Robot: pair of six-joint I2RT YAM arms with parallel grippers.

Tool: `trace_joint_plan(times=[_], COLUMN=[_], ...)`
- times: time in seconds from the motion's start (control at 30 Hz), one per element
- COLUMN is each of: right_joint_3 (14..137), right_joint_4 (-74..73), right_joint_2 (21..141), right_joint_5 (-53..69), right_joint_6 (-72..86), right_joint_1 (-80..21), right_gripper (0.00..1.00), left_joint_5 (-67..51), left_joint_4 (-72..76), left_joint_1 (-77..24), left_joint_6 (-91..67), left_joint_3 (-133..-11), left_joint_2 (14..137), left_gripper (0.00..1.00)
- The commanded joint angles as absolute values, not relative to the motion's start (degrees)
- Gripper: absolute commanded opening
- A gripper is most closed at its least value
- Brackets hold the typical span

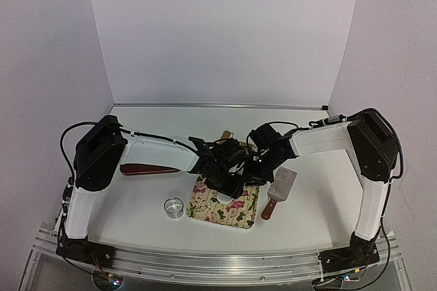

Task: Roll out the dumpling wrappers from the dough
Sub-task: Remove the dumpling wrapper from the work surface.

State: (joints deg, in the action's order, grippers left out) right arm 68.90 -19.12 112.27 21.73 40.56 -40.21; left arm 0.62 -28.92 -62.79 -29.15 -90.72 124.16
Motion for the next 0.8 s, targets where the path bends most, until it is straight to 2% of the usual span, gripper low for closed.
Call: trace_joint_plan(times=[0.0,0.2,0.43,0.63,0.77], right_joint_3=[68.99,69.01,69.42,69.70,69.45], right_joint_4=[-22.32,-22.33,-22.51,-22.59,-22.59], right_joint_2=[112.00,111.95,111.45,112.04,111.86], right_joint_5=[18.62,18.28,17.03,17.15,16.95], right_joint_6=[40.94,41.34,41.74,42.38,42.49], right_joint_1=[-40.47,-40.47,-40.43,-40.43,-40.44], right_gripper=[0.00,0.00,0.00,0.00,0.00], left_joint_5=[3.60,2.62,6.63,12.30,10.78], left_joint_4=[-32.43,-32.36,-30.56,-34.84,-33.47], left_joint_1=[-63.72,-63.98,-66.70,-68.59,-68.79], left_joint_6=[-28.36,-29.63,-30.90,-32.73,-32.91], left_joint_3=[-92.80,-92.25,-84.31,-86.63,-86.20], left_joint_2=[125.10,125.52,121.91,123.60,124.13], left_gripper=[0.65,0.64,0.64,0.63,0.56])
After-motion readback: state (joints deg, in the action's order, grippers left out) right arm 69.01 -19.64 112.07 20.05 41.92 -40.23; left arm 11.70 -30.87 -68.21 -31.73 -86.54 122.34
